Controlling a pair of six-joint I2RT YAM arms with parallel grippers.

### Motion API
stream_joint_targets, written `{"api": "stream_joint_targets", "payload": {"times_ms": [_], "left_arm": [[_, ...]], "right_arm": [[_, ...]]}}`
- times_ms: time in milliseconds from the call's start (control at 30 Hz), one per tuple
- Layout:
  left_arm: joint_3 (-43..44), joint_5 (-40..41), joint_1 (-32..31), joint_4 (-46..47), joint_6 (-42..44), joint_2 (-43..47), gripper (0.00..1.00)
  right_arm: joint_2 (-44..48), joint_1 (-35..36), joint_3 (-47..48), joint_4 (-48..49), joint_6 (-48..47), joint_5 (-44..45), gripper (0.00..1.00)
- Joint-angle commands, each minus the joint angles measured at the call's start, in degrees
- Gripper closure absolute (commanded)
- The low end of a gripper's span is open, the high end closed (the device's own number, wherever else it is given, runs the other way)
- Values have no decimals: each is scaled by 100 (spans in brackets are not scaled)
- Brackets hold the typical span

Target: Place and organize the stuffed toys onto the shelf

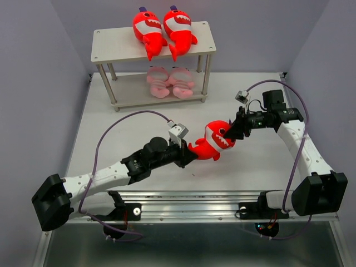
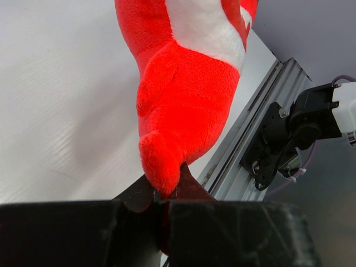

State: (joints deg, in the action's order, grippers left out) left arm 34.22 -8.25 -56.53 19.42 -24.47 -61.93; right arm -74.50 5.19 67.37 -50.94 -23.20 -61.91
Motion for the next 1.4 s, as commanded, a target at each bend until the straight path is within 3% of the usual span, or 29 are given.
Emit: {"api": "stream_joint_targets", "payload": {"times_ms": [0, 33, 100, 133, 167, 467, 633, 733, 967, 1367], "left_arm": [[243, 139, 2, 405, 91, 199, 100], [235, 227, -7, 344, 118, 234, 100], [261, 350, 2, 64, 162, 331, 100], [287, 472, 19, -60, 223, 444, 100], [287, 543, 28, -166, 223, 445, 100], [761, 1343, 309, -1800, 548, 1508, 100], [1420, 1835, 415, -2599, 803, 1930, 100], [2305, 1810, 503, -2847, 935, 1869, 100], [4063, 2178, 766, -3137, 1391, 1237, 100], [6773, 2522, 3261, -2997, 1314, -440, 100]], "right_arm": [[286, -1, -128, 58, -176, -164, 45], [322, -1, -145, 58, -219, -16, 28], [392, -1, -163, 84, -237, 169, 19], [462, -1, -154, 84, -281, 327, 3], [497, -1, -154, 84, -290, 416, 0], [1025, -685, -523, 848, 114, 1278, 0], [1052, -915, -1566, 1647, 333, 1313, 0], [1025, -976, -2156, 2261, 560, 1260, 0], [1139, -976, -2334, 2360, 255, 1533, 0], [1306, -1029, -2352, 2360, 255, 1665, 0]]}}
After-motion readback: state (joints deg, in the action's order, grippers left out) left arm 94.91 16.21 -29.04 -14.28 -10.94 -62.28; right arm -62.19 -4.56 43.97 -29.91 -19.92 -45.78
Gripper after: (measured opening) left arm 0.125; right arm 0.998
